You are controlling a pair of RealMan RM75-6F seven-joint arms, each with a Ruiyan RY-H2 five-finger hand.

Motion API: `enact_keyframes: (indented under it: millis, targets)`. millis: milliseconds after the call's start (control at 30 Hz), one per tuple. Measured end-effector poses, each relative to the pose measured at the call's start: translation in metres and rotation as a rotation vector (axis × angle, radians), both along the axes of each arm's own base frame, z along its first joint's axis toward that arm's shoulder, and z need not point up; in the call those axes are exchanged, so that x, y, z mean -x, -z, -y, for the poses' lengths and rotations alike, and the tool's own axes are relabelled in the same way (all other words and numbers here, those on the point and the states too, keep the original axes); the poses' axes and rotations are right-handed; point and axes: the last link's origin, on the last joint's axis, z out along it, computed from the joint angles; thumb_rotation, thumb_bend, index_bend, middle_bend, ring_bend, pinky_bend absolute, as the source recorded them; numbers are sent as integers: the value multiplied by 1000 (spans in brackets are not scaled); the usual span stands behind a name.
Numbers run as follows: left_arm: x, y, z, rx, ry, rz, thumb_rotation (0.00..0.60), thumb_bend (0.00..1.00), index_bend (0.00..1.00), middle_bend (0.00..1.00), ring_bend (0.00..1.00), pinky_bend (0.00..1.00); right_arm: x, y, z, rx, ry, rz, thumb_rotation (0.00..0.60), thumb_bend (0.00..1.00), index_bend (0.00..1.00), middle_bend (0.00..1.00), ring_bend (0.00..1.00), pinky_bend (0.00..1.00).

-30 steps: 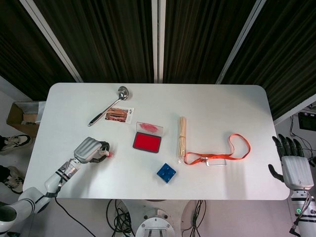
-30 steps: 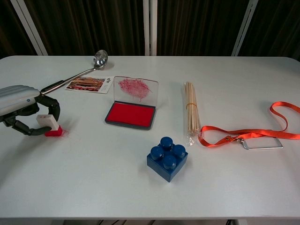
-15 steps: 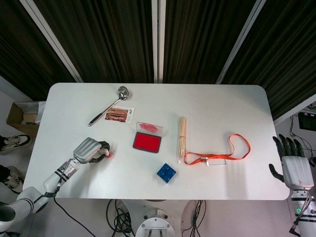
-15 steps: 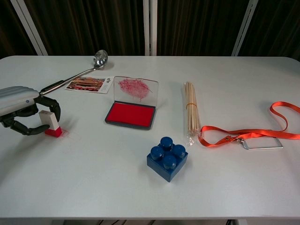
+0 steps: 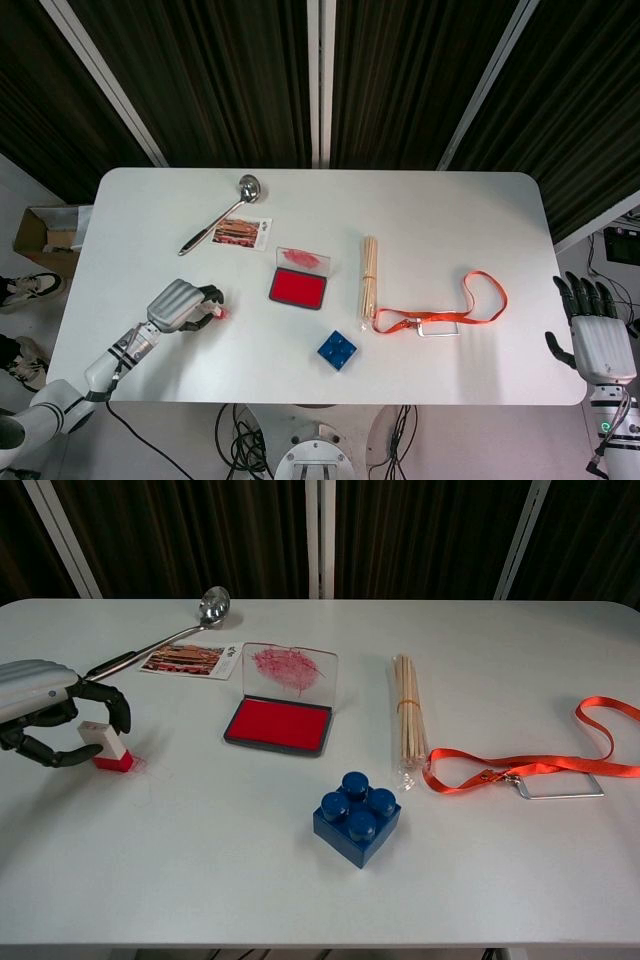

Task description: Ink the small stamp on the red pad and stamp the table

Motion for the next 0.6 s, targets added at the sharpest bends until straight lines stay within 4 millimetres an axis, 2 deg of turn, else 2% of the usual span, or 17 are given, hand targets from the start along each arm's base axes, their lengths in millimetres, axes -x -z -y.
enact_keyframes:
  millis: [200, 367, 467, 533, 567, 600]
  targets:
    - [1, -7, 5, -6, 5, -7, 600, 385, 372, 398, 964, 988, 0, 0, 0, 1, -1, 0, 600, 246, 0, 0, 0, 0]
    - [2, -21, 10, -31, 12, -6, 600, 358, 351, 382, 949, 975, 1, -2, -1, 10, -1, 3, 600, 245, 0, 0, 0, 0]
    - [0, -38, 10, -93, 19, 26, 600, 278, 340, 367, 875, 941, 1, -4, -1, 13, -1, 4, 600, 245, 0, 0, 0, 0]
    - [-5, -55, 10, -159, 19, 77, 596, 209, 321, 352, 750, 906, 1, -4, -1, 13, 0, 8, 600, 244, 0, 0, 0, 0]
    - [-7, -64, 10, -191, 20, 102, 565, 198, 312, 347, 706, 873, 1, -5, -1, 13, 0, 10, 600, 244, 0, 0, 0, 0]
    - [-9, -74, 10, -226, 22, 126, 406, 183, 280, 320, 572, 730, 1, -5, -1, 13, 0, 12, 600, 244, 0, 0, 0, 0]
